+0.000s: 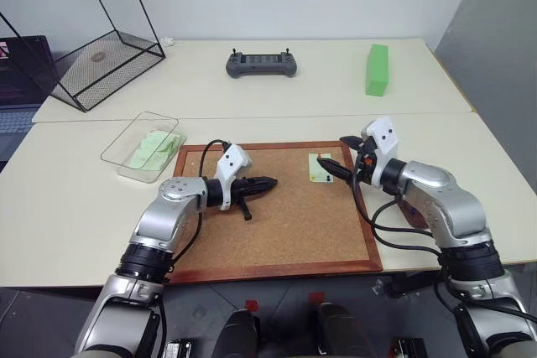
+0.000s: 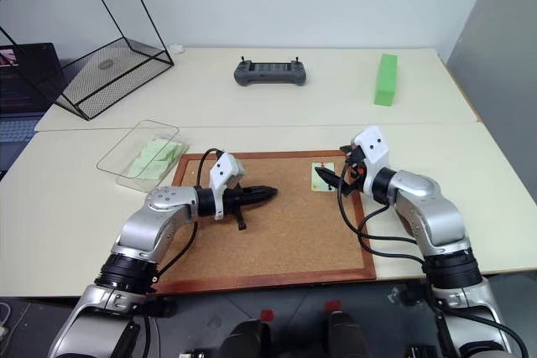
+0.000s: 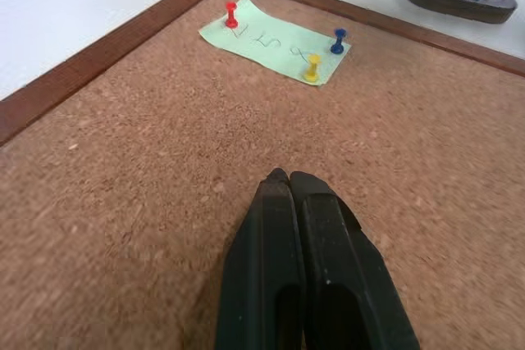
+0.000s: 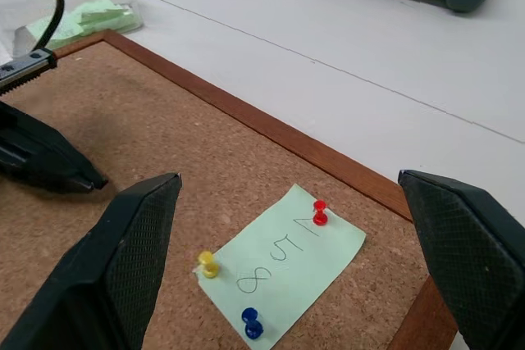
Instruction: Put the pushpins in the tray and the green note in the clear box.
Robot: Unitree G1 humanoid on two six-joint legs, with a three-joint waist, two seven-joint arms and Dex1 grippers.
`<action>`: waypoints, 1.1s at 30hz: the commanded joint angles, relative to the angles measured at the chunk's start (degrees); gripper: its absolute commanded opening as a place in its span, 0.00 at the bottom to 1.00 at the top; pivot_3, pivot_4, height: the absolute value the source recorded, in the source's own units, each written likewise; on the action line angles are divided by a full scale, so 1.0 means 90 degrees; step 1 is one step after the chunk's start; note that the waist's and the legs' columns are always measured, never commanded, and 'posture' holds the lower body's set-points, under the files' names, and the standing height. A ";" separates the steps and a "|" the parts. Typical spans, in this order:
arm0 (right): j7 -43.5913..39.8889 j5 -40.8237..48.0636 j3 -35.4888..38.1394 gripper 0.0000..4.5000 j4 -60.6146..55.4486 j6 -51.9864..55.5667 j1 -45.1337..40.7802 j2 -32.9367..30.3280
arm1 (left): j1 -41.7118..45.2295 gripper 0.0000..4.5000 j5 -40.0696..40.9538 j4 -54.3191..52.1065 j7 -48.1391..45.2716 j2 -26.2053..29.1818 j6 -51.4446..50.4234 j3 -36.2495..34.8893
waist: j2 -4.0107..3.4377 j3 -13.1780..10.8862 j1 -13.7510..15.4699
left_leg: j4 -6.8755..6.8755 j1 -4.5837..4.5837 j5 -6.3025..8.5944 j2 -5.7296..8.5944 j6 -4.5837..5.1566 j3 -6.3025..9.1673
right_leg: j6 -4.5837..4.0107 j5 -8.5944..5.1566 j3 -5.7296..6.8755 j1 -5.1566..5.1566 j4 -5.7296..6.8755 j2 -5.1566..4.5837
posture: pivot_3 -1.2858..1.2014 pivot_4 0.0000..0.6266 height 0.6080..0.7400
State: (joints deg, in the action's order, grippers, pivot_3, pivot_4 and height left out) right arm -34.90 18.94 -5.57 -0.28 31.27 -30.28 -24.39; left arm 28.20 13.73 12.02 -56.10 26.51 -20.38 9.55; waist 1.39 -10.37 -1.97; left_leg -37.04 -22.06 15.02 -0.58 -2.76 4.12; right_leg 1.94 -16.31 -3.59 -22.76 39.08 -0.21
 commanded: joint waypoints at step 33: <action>0.0028 -0.1185 0.0027 0.03 0.3024 -0.1676 -0.1123 0.1088 | -0.0013 0.00 -0.0064 -0.0402 -0.0254 0.0080 -0.0195 0.0093 | -0.0002 0.0001 -0.0033 | 0.0000 0.0004 0.0000 -0.0002 0.0000 0.0002 | -0.0001 0.0001 0.0002 0.0000 0.0004 0.0000 | 0.52 0.24 1.00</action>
State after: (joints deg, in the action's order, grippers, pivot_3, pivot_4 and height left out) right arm -34.80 7.98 -6.42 27.19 17.54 -38.93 -14.98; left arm 27.93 12.89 10.49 -58.04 27.04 -22.06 10.25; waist 1.37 -10.36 -2.27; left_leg -37.04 -22.03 15.02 -0.60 -2.77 4.13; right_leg 1.92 -16.30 -3.58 -22.76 39.12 -0.21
